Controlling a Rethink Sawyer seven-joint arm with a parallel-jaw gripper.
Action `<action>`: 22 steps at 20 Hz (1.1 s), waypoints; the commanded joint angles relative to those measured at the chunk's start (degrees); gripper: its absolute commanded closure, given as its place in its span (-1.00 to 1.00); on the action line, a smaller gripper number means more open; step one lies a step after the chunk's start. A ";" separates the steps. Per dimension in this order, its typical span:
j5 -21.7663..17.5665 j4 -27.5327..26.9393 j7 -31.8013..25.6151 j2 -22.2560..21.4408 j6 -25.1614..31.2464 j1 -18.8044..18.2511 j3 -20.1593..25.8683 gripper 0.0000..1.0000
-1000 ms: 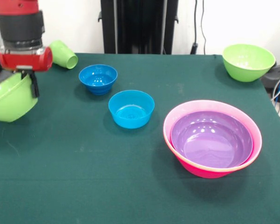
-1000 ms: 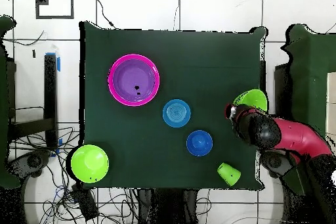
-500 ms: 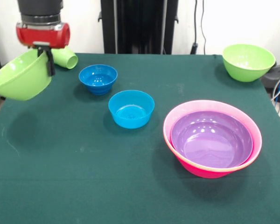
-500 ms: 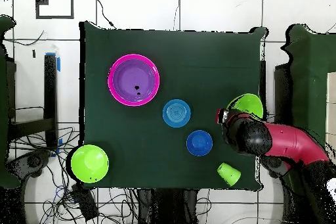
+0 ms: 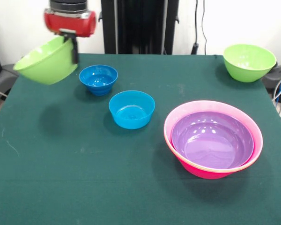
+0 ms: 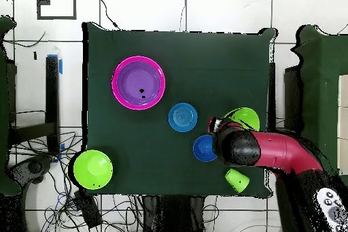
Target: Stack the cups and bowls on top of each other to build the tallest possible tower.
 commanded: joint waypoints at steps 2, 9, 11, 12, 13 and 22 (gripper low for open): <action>7.46 4.73 19.75 1.83 -7.01 9.61 -5.19 1.00; 12.36 1.28 26.34 6.29 -11.73 16.44 -7.97 1.00; 13.37 0.54 27.27 6.95 -12.26 17.51 -8.37 1.00; 14.68 -0.62 28.81 7.59 -12.82 19.28 -9.28 1.00; 15.17 -1.13 29.17 7.82 -12.94 19.94 -9.66 1.00; 22.48 -5.71 30.66 6.23 -7.63 24.85 -12.71 1.00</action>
